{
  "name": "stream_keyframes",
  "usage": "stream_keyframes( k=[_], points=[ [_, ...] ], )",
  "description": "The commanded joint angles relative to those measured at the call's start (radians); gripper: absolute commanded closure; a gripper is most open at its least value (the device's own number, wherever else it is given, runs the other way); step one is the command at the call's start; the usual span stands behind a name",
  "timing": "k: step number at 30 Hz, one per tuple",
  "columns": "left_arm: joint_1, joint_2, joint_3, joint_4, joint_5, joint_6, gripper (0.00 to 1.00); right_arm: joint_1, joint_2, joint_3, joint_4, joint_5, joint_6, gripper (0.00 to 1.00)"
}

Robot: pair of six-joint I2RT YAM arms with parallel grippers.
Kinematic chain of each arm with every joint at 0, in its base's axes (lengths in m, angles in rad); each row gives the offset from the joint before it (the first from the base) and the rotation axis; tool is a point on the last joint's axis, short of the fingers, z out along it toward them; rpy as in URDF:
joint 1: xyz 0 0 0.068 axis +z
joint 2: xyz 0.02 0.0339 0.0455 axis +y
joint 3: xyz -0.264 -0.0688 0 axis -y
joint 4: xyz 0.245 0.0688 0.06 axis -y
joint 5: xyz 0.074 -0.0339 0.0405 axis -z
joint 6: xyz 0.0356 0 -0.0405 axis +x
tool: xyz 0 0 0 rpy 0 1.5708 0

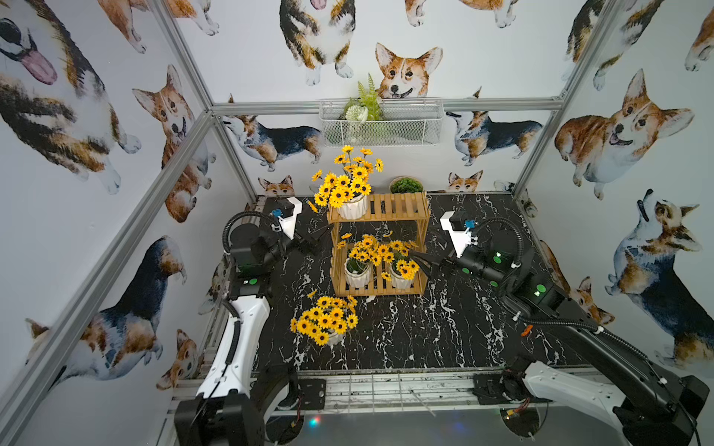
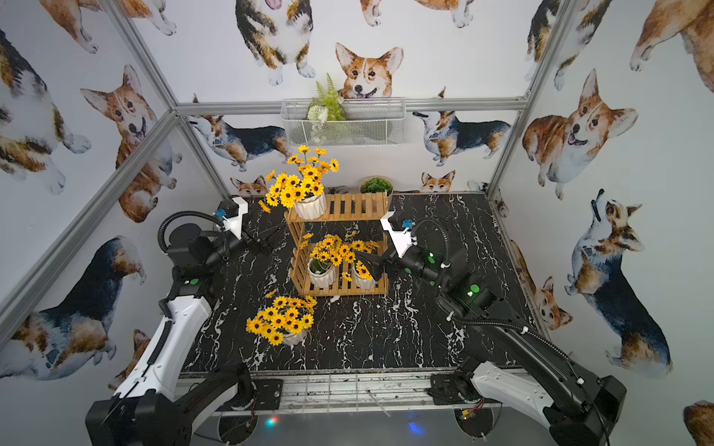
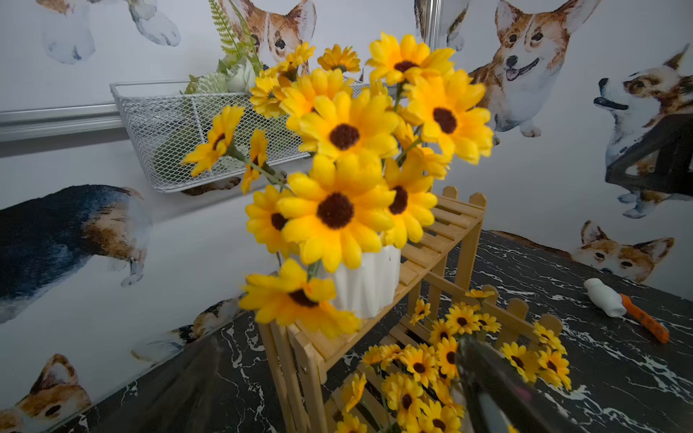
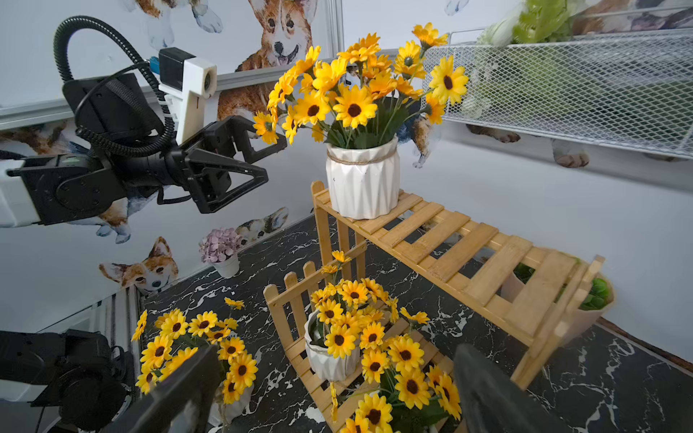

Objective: Take the sunflower pots off the shelves
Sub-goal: Pick up the sunflower pot from the shelf.

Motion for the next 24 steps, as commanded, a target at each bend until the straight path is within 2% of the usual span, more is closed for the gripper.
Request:
stream_keyframes(
  k=[1,7,12,17,24],
  points=[
    [0.002,0.054,0.061,0.067,0.068,0.059,0.00,-0.022,0.001,0.024,-0.013,-0.031,0.014,0.00],
    [0.002,0.144,0.139,0.046,0.153,0.084,0.00,-0.053,0.016,0.056,-0.032,-0.058,0.008,0.00],
    [0.001,0.192,0.197,-0.053,0.216,0.153,0.00,-0.081,0.023,0.074,-0.039,-0.078,0.006,0.00],
    [-0.001,0.217,0.216,-0.102,0.234,0.196,0.00,-0.104,0.025,0.078,-0.034,-0.095,0.017,0.00],
    [-0.009,0.253,0.230,-0.081,0.242,0.188,0.00,-0.122,0.030,0.081,-0.034,-0.112,0.018,0.00]
  ],
)
